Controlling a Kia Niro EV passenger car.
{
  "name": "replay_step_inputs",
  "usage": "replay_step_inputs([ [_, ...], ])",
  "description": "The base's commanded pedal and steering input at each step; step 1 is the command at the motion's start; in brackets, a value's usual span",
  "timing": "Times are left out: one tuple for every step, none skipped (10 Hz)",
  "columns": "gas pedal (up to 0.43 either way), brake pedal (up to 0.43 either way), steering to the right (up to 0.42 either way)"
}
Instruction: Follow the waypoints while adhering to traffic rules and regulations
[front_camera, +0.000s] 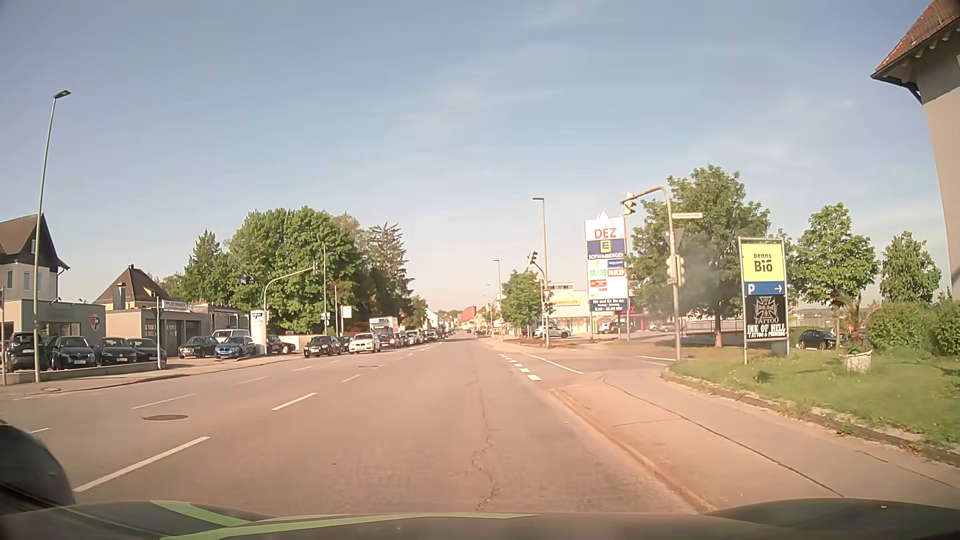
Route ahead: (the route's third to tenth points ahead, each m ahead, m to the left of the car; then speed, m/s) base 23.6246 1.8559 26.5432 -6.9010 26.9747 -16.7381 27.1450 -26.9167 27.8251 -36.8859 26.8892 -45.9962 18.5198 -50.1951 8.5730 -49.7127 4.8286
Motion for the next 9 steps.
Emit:
replay_step_inputs([
  [0.331,0.0,-0.008],
  [0.331,0.0,-0.008],
  [0.319,0.0,-0.008],
  [0.311,0.0,-0.008],
  [0.28,0.0,-0.008],
  [0.26,0.0,-0.008],
  [0.24,0.0,-0.008],
  [0.189,0.0,-0.008],
  [0.067,0.0,-0.008],
])
